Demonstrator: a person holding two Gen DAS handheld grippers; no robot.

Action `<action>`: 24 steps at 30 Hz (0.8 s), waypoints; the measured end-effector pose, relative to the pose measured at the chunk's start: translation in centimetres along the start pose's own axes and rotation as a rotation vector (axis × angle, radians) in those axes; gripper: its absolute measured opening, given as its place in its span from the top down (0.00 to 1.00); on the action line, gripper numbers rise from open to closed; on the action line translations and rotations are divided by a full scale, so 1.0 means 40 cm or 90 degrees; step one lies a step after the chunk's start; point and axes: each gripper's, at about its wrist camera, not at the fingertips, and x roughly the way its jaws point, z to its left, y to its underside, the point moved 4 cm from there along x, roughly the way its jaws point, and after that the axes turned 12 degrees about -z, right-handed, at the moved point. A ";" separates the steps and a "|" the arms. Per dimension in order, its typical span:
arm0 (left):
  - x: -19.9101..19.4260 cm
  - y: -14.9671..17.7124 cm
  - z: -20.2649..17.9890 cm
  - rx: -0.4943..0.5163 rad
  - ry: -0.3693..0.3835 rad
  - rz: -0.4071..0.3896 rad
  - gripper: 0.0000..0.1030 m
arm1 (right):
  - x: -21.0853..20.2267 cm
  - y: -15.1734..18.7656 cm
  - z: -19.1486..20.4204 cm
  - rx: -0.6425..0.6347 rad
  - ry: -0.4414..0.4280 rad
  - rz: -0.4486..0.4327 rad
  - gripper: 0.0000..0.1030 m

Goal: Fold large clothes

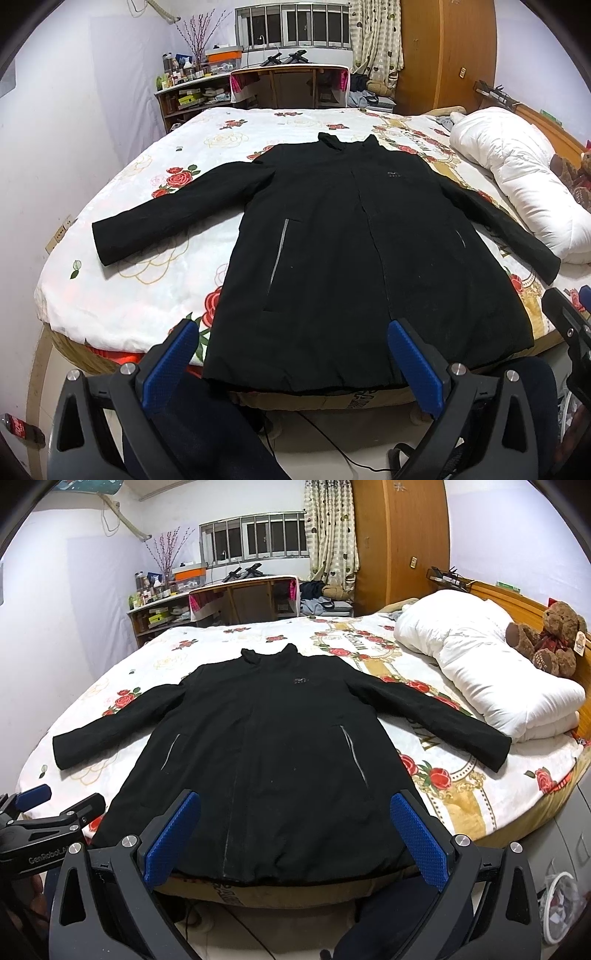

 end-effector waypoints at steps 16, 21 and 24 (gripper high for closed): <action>-0.028 -0.012 -0.002 0.007 -0.002 -0.034 0.00 | -0.017 -0.014 -0.004 -0.004 0.003 -0.021 0.01; -0.026 -0.012 0.001 0.005 0.003 -0.033 0.00 | -0.018 -0.015 -0.008 -0.003 0.003 -0.023 0.01; -0.026 -0.013 0.002 0.003 0.005 -0.032 0.00 | -0.020 -0.015 -0.009 -0.005 0.003 -0.024 0.01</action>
